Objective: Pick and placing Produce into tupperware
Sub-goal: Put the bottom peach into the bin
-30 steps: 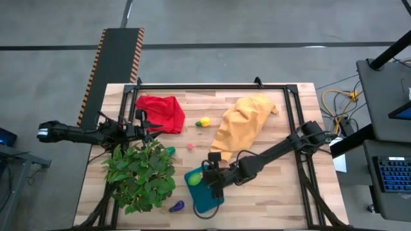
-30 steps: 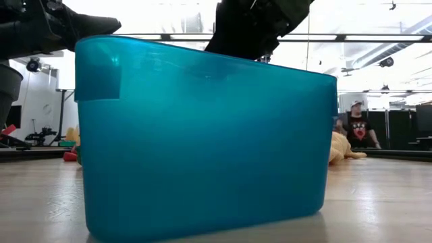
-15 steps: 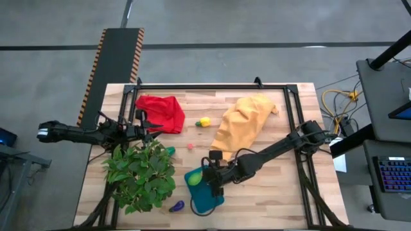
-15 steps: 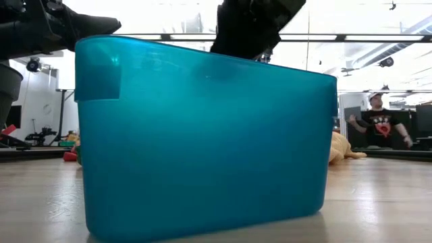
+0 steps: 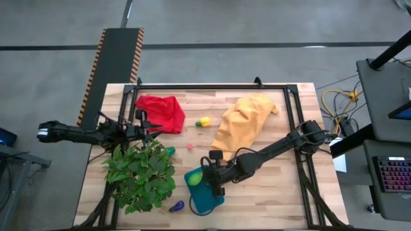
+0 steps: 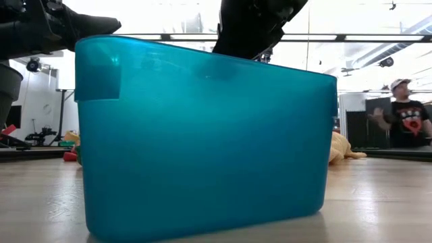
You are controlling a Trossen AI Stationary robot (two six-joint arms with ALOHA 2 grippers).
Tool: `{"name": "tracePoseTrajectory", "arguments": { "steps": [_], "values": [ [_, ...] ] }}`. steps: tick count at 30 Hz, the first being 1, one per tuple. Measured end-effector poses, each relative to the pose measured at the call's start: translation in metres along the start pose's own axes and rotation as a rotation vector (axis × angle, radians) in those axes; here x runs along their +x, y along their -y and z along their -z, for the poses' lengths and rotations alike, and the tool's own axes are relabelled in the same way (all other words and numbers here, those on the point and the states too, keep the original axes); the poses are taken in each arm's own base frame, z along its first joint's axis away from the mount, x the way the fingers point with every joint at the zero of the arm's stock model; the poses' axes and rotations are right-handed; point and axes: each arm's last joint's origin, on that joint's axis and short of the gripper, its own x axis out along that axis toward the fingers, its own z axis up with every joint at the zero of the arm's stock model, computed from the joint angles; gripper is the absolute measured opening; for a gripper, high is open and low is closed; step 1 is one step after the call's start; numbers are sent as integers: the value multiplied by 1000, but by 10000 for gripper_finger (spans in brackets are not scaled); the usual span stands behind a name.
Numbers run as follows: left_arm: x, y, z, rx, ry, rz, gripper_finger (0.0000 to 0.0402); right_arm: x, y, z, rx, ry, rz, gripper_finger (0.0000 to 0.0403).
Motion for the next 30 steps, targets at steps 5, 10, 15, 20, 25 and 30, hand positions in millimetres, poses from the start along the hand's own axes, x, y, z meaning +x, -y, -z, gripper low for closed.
{"name": "tracePoseTrajectory", "arguments": {
  "steps": [5, 10, 15, 20, 25, 30],
  "values": [
    [0, 0, 0, 0, 0, 0, 78, 0, 1, 0, 8, -3, 1, 70],
    [0, 0, 0, 0, 0, 0, 78, 1, 2, 0, 5, -4, 1, 70],
    [0, 0, 0, 0, 0, 0, 78, 2, 0, 1, -4, -19, -65, 70],
    [0, 0, 0, 1, -1, 0, 78, 15, -4, 7, -15, -55, -92, 70],
    [0, 0, 0, 0, 0, 0, 78, 20, -4, 9, -14, -64, -85, 70],
    [0, 0, 0, 1, -1, 0, 78, 20, 1, 7, -14, -58, -76, 70]
  ]
}}
